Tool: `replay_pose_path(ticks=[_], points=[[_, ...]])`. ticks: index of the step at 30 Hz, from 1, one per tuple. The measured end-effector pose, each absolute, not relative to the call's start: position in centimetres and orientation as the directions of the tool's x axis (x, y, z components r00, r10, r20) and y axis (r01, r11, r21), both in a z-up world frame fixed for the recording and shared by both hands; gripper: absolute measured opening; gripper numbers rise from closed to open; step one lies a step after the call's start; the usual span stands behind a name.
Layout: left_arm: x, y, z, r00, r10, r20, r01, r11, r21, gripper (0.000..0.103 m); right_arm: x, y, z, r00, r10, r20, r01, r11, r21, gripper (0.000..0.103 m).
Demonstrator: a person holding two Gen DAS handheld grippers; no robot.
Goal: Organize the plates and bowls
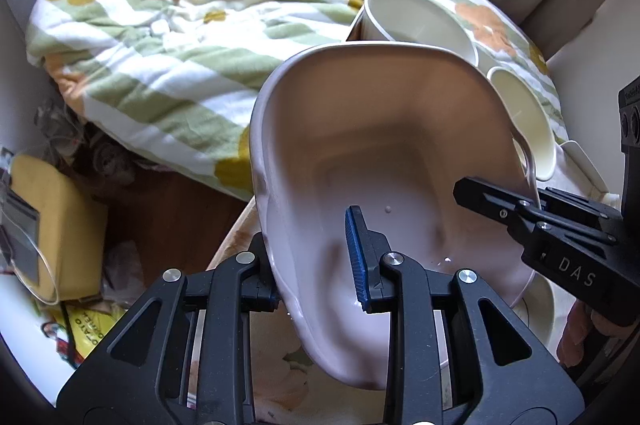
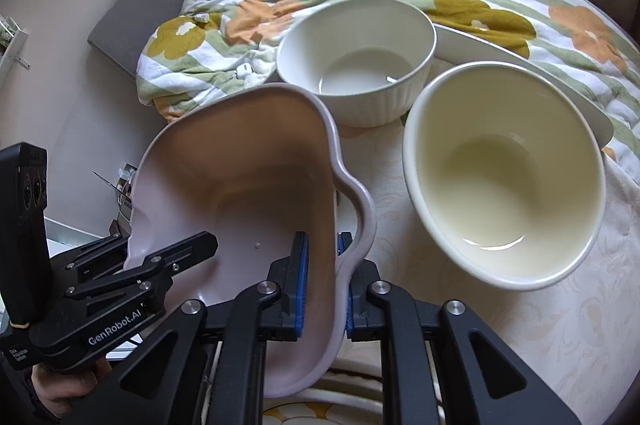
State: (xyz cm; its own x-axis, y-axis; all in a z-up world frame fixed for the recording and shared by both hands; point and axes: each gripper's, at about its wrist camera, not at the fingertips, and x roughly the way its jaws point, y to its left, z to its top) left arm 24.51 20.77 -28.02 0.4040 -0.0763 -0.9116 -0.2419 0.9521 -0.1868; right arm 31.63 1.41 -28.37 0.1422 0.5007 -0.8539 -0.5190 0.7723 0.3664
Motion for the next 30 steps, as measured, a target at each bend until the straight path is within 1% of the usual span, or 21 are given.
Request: replay_pose_path(ticks=[5, 10, 17, 23, 28, 30], points=[[23.4, 18.7, -24.0, 0.454, -0.044, -0.89, -0.194, 0.97, -0.147, 0.024, 29.9, -1.0, -25.6, 0.191, 0.534, -0.824, -0.515, 0.769, 0.379, 0.013], [21.2, 14.0, -19.4, 0.508, -0.028, -0.861, -0.13, 0.985, -0.109, 0.024, 27.6, -5.7, -22.0, 0.233, 0.56, -0.795, -0.471, 0.78, 0.411, 0.013], [17.6, 4.9, -15.1, 0.539, -0.087, -0.838, -0.023, 0.993, -0.117, 0.024, 22.9, -14.8, -17.9, 0.337, 0.552, -0.762, -0.405, 0.816, 0.412, 0.013], [16.0, -4.3, -14.9, 0.519, -0.199, -0.831, 0.113, 0.98, -0.165, 0.024, 19.3, -23.9, -16.8, 0.433, 0.48, -0.763, -0.284, 0.876, 0.39, 0.013], [16.5, -11.7, -17.2, 0.449, -0.312, -0.837, 0.236, 0.945, -0.226, 0.024, 17.5, -30.2, -17.8, 0.477, 0.389, -0.788, -0.159, 0.92, 0.359, 0.013], [16.6, -14.2, -18.6, 0.419, -0.33, -0.846, 0.275, 0.934, -0.228, 0.024, 17.1, -32.3, -19.0, 0.478, 0.356, -0.803, -0.104, 0.931, 0.351, 0.013]])
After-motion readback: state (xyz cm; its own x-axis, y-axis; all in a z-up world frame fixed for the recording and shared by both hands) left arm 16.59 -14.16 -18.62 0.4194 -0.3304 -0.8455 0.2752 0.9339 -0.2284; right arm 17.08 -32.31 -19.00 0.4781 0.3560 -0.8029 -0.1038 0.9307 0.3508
